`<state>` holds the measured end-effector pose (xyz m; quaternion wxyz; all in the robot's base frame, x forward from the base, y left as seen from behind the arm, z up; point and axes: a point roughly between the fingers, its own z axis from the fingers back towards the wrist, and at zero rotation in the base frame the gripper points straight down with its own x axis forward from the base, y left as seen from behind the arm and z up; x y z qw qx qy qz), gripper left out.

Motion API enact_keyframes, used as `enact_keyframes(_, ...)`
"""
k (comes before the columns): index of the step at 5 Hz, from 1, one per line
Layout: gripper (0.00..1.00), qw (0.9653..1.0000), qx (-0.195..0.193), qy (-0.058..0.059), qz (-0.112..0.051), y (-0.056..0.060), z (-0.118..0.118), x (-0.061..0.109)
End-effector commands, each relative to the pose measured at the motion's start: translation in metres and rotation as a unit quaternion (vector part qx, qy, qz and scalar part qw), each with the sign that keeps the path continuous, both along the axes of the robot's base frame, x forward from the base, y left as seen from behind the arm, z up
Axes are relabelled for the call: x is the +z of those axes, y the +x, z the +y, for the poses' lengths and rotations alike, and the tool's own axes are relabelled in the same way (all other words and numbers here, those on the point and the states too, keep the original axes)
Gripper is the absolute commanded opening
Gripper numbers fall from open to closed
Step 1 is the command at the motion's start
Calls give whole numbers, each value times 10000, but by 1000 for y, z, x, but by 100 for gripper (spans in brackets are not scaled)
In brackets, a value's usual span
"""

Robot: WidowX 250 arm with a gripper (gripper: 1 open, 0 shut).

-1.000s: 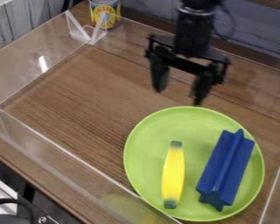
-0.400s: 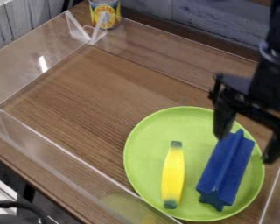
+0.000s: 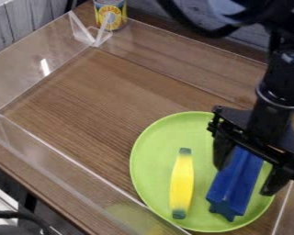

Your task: Remove the blue object from inside the green plate and put it on the table

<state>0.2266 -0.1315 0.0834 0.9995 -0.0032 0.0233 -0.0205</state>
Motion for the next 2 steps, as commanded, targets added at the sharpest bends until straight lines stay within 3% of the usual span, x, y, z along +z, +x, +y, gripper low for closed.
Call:
enact_keyframes(1, 100, 9994, 182, -108, -260, 4, 2, 11)
enact_keyframes(2, 100, 9994, 155, -120, -271, 10, 13, -3)
